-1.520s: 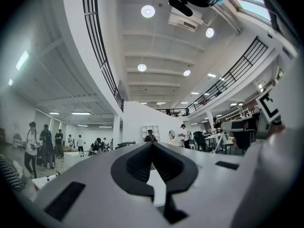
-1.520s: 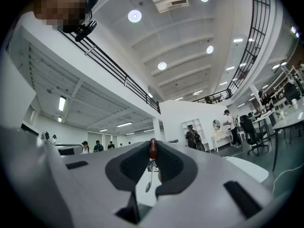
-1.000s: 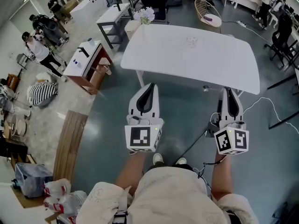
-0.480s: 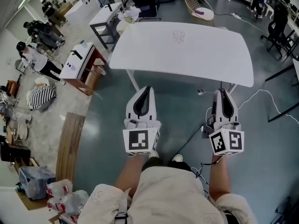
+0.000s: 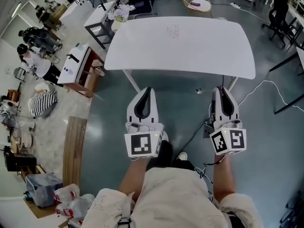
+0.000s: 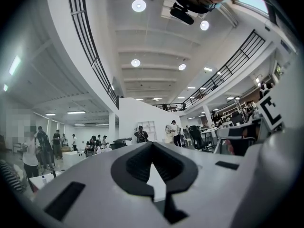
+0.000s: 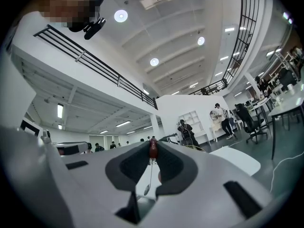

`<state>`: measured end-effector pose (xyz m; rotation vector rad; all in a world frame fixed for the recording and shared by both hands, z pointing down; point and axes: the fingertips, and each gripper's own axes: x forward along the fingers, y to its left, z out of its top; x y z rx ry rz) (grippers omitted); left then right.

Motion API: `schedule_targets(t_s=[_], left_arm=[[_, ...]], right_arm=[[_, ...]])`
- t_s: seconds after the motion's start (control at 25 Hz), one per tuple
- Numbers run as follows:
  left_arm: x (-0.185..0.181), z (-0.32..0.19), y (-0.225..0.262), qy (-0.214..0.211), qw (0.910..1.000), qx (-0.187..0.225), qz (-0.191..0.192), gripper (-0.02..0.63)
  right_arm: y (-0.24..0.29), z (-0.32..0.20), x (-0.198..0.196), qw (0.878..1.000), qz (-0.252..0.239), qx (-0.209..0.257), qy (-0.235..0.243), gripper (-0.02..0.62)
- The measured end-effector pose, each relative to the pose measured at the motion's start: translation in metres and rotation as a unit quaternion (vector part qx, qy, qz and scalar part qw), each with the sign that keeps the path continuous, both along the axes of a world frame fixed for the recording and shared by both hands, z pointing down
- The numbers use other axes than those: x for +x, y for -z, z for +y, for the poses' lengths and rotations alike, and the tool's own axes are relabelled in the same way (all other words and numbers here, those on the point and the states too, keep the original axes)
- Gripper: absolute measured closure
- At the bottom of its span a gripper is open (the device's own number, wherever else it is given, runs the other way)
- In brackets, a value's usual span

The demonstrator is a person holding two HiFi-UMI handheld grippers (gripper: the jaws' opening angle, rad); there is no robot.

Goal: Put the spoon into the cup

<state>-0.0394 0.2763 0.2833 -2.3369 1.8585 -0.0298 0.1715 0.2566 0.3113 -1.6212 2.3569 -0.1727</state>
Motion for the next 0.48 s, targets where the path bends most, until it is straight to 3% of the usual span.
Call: schedule_targets(t_s=[0.48], left_arm=[[-0.015, -0.059, -0.018, -0.025, 0.9994, 0.000, 0.024, 0.603]], right_arm=[[-0.010, -0.055, -0.023, 1.000, 0.026, -0.013, -0.012, 0.557]])
